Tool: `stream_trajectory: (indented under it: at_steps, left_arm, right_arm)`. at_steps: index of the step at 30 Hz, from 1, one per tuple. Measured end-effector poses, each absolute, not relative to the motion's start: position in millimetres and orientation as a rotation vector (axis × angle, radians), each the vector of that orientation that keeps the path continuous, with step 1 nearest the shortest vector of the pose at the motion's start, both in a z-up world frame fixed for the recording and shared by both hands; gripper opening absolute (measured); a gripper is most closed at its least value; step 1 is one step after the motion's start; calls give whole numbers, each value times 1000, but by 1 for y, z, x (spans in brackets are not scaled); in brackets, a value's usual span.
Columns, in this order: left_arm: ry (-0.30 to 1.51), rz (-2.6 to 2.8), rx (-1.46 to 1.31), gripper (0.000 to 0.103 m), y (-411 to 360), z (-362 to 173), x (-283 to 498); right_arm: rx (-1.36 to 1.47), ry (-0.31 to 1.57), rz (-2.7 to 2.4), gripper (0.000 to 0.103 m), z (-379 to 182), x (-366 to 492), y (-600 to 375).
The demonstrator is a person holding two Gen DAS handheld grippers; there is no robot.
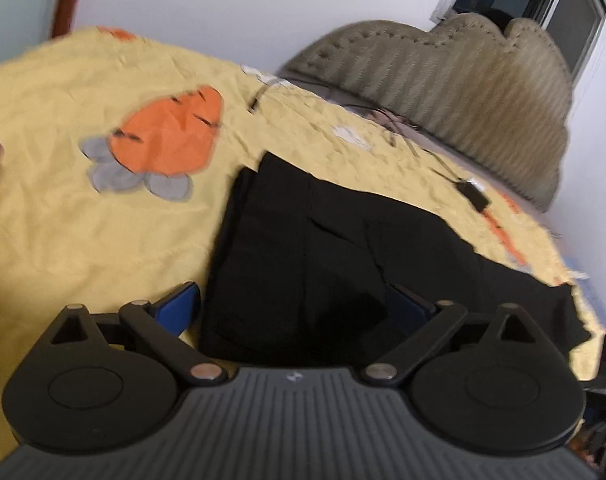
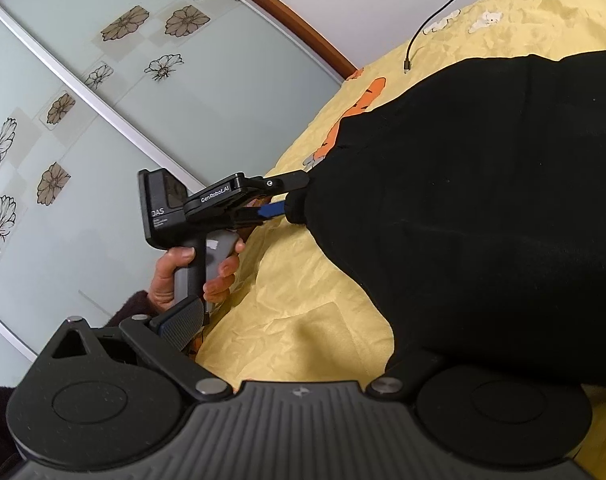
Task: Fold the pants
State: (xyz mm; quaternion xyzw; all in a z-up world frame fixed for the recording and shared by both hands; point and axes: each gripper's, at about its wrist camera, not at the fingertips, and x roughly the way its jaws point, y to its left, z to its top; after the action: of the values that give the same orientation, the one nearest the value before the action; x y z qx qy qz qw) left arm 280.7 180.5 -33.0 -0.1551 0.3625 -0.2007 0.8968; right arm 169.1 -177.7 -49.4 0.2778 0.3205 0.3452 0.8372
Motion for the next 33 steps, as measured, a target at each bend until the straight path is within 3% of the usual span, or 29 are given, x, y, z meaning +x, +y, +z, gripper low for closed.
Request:
stream_trajectory:
  at_steps: [4,9,13,18,27,33]
  left_arm:
    - [721,-405,-227,82,173,-34,276]
    - [692,-409,-205,46,183,-35,266]
    - [670,-398,-194,40,184,-34,262]
    - [646,-396,-194,21,184,-24,249]
    - [638,-358,-239,8,193,-14,218]
    - [651,-330,-255,8,204,-11,198]
  right_arm:
    - [598,671,736,103,-50,169,-179]
    - [608,662,738,103,-51,169,-180]
    - [604,663,733,103,-50,168,-179]
    - [663,667,736,103,-51,170,-185]
    - [743,675,773,103,-47,169,-192]
    - [750,682,838,103,-43,161,-195]
